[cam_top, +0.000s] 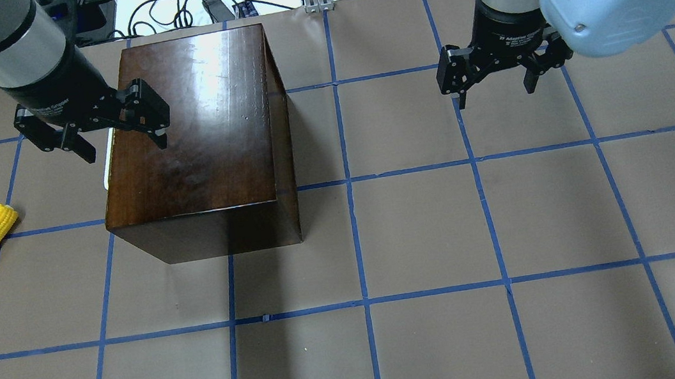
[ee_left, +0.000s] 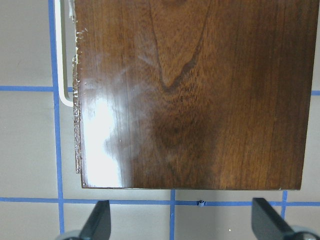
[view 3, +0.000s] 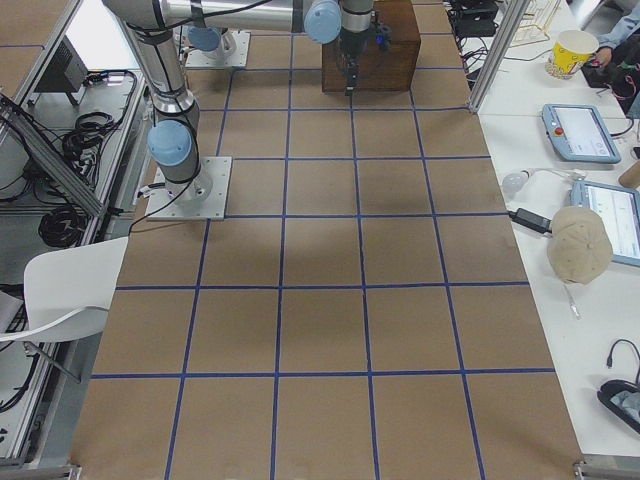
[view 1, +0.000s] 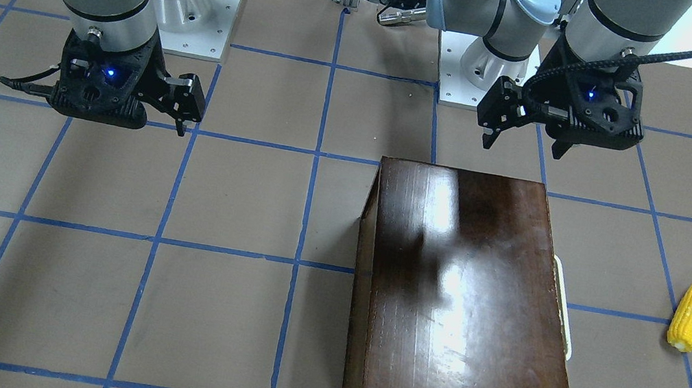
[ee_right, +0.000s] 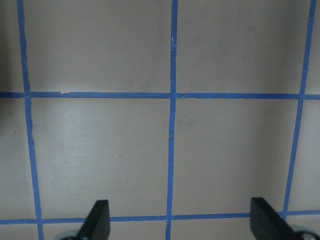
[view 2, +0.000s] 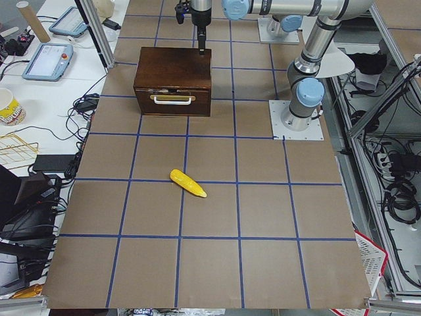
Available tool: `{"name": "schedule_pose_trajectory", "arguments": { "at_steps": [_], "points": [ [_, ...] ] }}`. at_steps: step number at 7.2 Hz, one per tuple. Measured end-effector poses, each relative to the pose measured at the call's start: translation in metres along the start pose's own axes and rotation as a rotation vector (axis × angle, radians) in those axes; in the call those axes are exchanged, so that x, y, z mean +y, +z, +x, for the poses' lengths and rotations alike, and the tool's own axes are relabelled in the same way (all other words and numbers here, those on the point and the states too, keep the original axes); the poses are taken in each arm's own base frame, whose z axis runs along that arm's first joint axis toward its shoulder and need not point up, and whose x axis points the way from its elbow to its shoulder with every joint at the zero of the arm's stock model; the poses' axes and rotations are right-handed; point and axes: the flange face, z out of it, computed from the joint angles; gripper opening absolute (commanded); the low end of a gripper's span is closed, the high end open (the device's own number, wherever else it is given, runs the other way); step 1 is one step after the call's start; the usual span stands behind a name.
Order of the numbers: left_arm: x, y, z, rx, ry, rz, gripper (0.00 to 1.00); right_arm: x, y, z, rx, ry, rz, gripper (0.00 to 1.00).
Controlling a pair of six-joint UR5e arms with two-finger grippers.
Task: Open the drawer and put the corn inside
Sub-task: 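Move the left gripper down beside the cabinet to the white drawer handle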
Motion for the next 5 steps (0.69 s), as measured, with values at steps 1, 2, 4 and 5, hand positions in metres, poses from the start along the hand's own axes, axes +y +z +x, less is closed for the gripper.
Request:
{"name": "schedule_pose_trajectory", "arguments": {
  "at_steps": [1,2,4,5],
  "points": [
    [-0.003,0.001,-0.01,0.002,-0.006,-0.001,1.0,0.0,0.0,0.0,0.0,0.0,0.0,1.0],
    [-0.007,0.001,-0.021,0.004,-0.014,-0.002,1.0,0.0,0.0,0.0,0.0,0.0,0.0,1.0],
    [-0.02,-0.002,-0.044,0.005,-0.007,0.005,1.0,0.0,0.0,0.0,0.0,0.0,0.0,1.0],
    [-0.029,-0.005,-0.06,0.004,0.006,0.011,1.0,0.0,0.0,0.0,0.0,0.0,0.0,1.0]
  ]
}}
